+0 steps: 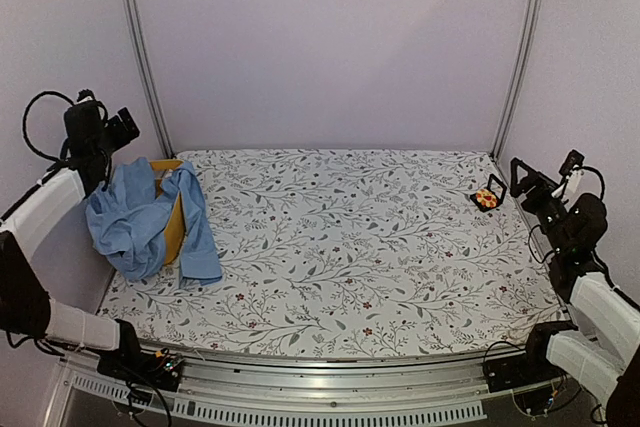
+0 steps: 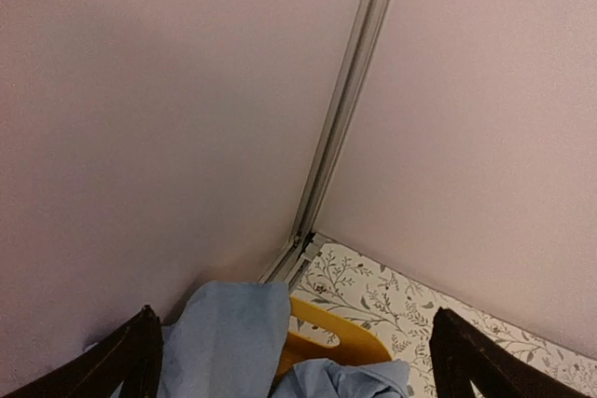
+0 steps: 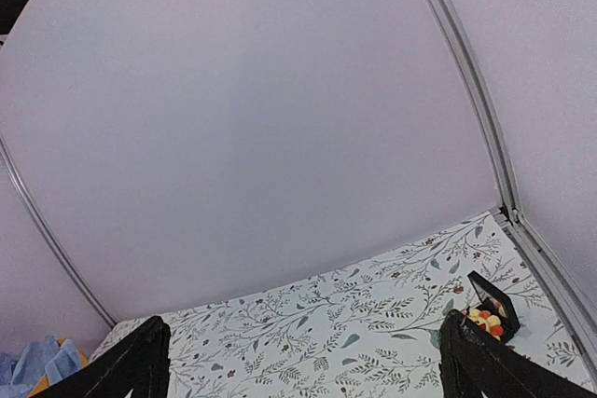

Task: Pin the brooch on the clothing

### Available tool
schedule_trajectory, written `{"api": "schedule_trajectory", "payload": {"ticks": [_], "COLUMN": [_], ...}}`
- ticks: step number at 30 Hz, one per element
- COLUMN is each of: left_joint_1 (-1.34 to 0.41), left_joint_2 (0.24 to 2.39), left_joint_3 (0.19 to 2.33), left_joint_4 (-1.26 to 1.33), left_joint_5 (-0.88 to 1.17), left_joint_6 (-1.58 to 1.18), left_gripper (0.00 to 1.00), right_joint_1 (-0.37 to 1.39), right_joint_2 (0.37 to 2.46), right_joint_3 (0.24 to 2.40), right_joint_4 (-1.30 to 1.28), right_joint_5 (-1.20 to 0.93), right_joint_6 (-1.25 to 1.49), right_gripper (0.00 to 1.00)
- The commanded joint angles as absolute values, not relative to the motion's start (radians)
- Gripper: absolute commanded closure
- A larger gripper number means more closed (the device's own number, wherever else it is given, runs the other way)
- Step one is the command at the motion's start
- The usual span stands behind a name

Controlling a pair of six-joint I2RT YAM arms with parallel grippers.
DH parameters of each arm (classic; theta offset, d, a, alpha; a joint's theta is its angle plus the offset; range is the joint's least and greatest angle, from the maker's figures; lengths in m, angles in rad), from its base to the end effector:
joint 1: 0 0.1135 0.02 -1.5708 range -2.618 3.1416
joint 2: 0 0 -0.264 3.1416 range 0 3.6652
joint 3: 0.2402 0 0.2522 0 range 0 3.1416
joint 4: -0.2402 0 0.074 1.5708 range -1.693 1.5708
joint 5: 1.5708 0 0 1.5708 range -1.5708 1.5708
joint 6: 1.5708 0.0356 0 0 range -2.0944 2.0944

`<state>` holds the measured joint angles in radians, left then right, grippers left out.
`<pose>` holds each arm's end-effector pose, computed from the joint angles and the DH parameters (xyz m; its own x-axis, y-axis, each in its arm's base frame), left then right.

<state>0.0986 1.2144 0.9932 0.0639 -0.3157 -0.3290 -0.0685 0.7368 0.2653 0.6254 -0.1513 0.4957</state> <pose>0.2841 0.0392 0.3488 -0.0187 -0.3105 -0.9504 -0.4277 0.8617 -0.2731 0.1778 -0.0068 0.2498 0.0960 0.4647 -0.8802 -0.1439 0.8815 0.4497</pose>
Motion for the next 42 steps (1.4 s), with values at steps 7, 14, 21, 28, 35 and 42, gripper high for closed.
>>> {"api": "schedule_trajectory", "payload": {"ticks": [7, 14, 21, 28, 35, 42], "left_joint_1": [0.211, 0.208, 0.136, -0.146, -0.561, -0.931], "left_joint_2": [1.569, 1.742, 1.483, 1.325, 1.387, 1.558], "left_joint_3": [0.992, 1.047, 1.039, 1.416, 1.666, 1.785], "left_joint_4": [-0.227, -0.278, -0.200, -0.284, -0.299, -0.332], "left_joint_5": [-0.063, -0.056, -0.215, -0.291, -0.037, 0.218], "left_joint_6": [-0.362, -0.361, -0.317, -0.023, 0.217, 0.442], "left_gripper": [0.00, 0.20, 1.00, 1.00, 1.00, 1.00], "right_joint_1": [-0.040, -0.013, -0.011, -0.009, -0.007, 0.042], "right_joint_2": [0.952, 0.967, 0.920, 0.906, 0.888, 0.878], "right_joint_3": [0.427, 0.428, 0.434, 0.472, 0.498, 0.518], "right_joint_4": [0.488, 0.485, 0.476, 0.459, 0.448, 0.443], "right_joint_5": [-0.403, -0.403, -0.401, -0.425, -0.471, -0.550], "right_joint_6": [0.428, 0.413, 0.398, 0.399, 0.408, 0.383], "right_gripper": [0.01, 0.01, 0.01, 0.01, 0.01, 0.01]}}
